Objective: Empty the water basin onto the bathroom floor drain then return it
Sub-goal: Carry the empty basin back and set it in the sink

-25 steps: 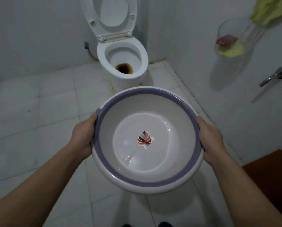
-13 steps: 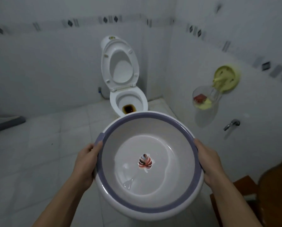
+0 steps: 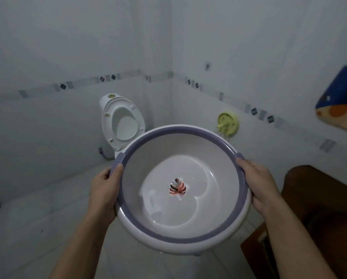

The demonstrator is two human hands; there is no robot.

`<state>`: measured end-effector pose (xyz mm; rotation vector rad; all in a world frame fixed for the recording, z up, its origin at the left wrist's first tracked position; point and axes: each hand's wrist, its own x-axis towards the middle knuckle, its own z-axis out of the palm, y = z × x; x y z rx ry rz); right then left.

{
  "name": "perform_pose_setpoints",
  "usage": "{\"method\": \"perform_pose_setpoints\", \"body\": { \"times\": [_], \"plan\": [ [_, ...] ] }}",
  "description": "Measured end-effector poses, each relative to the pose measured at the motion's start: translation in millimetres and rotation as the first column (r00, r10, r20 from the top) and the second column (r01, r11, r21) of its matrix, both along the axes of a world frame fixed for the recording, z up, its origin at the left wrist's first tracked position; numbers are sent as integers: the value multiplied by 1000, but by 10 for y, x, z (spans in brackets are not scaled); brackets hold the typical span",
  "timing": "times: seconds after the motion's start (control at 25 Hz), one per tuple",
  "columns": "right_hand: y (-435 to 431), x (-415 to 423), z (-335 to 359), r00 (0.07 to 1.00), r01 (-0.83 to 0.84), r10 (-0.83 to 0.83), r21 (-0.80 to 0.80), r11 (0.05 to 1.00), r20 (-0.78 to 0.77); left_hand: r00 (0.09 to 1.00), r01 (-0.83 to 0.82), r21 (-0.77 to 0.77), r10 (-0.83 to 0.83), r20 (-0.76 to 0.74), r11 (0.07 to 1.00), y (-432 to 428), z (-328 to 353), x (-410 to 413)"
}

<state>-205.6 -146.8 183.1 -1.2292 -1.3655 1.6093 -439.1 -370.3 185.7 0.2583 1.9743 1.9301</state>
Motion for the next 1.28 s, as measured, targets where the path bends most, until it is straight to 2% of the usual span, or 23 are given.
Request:
{"method": "perform_pose_setpoints", "body": {
  "times": [0.2,0.52,0.92,1.28],
  "plan": [
    [-146,511,132,992,120,-122,74,990,18,994,109,26,-110,27,994,228,90,227],
    [-464,1461,291,937,349,-348,40,936,-40,927,372,2,-372,58,928,819,91,786],
    [-698,2654,371,797,603,-603,-1,797,-3,754,656,-57,-653,63,752,1529,79,1905],
    [-631,3792,-148,677,736,-732,-85,672,71,652,752,-199,-752,93,628,2069,-288,3059]
  ]
}}
